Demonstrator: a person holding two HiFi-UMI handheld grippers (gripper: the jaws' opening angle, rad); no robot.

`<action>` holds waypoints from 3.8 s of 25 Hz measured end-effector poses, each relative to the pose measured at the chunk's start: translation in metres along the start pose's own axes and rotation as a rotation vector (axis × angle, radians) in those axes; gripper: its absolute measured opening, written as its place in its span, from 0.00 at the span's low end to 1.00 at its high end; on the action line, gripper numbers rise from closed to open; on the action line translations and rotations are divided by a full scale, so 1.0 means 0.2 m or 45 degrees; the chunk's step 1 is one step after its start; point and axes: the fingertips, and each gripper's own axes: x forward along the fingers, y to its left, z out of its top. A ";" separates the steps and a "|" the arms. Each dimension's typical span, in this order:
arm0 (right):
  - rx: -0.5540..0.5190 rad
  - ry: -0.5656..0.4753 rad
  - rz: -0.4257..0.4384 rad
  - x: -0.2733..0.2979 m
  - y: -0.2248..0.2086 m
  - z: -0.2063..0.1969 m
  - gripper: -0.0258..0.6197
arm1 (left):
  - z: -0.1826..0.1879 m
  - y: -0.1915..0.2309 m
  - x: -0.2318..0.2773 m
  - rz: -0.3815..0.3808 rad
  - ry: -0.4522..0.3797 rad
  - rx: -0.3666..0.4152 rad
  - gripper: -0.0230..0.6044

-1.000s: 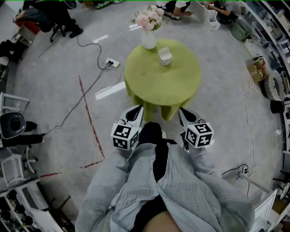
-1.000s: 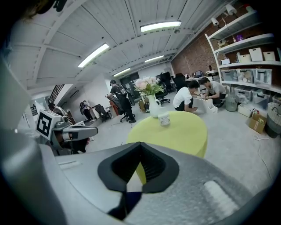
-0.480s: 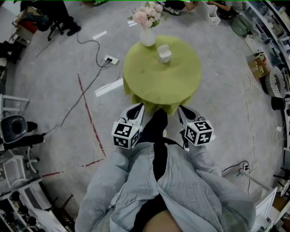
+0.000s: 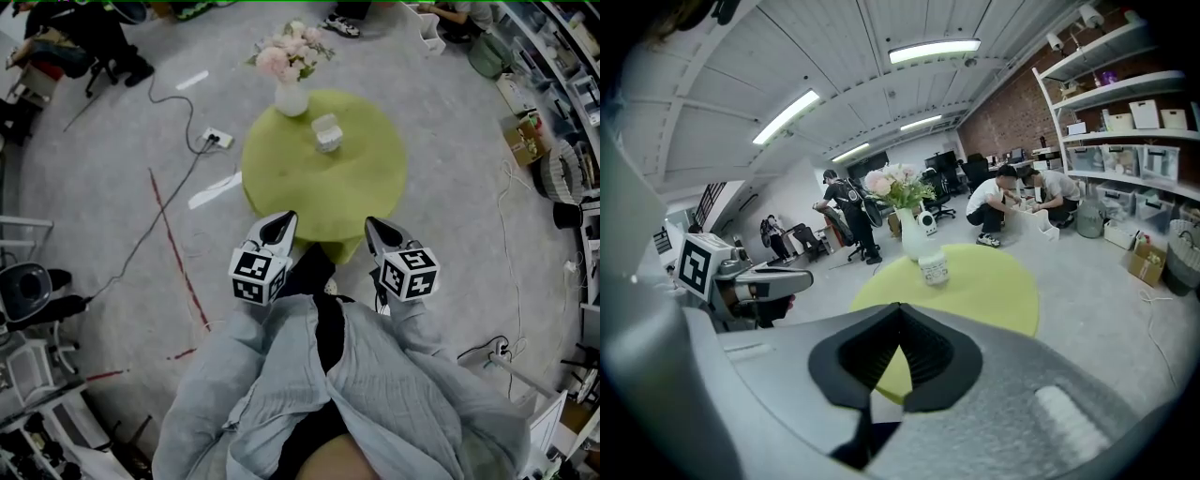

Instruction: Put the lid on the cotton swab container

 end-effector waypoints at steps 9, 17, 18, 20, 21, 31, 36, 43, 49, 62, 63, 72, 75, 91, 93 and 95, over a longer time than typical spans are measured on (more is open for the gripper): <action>0.014 0.030 0.008 0.19 -0.12 0.17 0.04 | 0.12 0.14 0.22 -0.004 0.027 -0.026 0.07; 0.017 0.053 0.020 0.34 -0.19 0.29 0.04 | 0.23 0.24 0.41 -0.026 0.028 -0.028 0.07; 0.017 0.055 0.021 0.36 -0.20 0.30 0.04 | 0.24 0.26 0.44 -0.026 0.029 -0.028 0.07; 0.019 0.061 0.020 0.40 -0.21 0.32 0.04 | 0.26 0.31 0.48 -0.025 0.033 -0.030 0.07; 0.021 0.065 0.017 0.42 -0.22 0.33 0.04 | 0.27 0.33 0.50 -0.024 0.035 -0.031 0.07; 0.029 0.117 -0.012 0.55 -0.30 0.37 0.04 | 0.33 0.58 0.77 0.010 0.051 -0.033 0.07; 0.028 0.154 -0.031 0.57 -0.34 0.37 0.04 | 0.31 0.62 0.91 -0.003 0.092 -0.003 0.07; 0.044 0.193 -0.059 0.56 -0.40 0.35 0.04 | 0.28 0.67 1.05 -0.012 0.138 0.017 0.07; 0.053 0.211 -0.080 0.56 -0.45 0.35 0.04 | 0.27 0.71 1.15 -0.017 0.157 0.008 0.07; 0.061 0.227 -0.089 0.55 -0.49 0.34 0.04 | 0.24 0.66 1.21 -0.078 0.211 0.032 0.07; 0.057 0.226 -0.089 0.55 -0.49 0.35 0.04 | 0.24 0.66 1.21 -0.079 0.213 0.051 0.07; 0.046 0.211 -0.103 0.52 -0.50 0.36 0.04 | 0.21 0.54 1.18 -0.130 0.231 0.154 0.07; 0.048 0.213 -0.105 0.50 -0.49 0.34 0.04 | 0.20 0.50 1.17 -0.149 0.235 0.161 0.07; 0.066 0.213 -0.125 0.46 -0.47 0.29 0.04 | 0.13 0.41 1.16 -0.196 0.253 0.149 0.07; 0.070 0.212 -0.126 0.46 -0.47 0.28 0.04 | 0.12 0.41 1.16 -0.198 0.259 0.151 0.07; 0.072 0.211 -0.128 0.45 -0.47 0.28 0.04 | 0.11 0.41 1.16 -0.200 0.265 0.150 0.07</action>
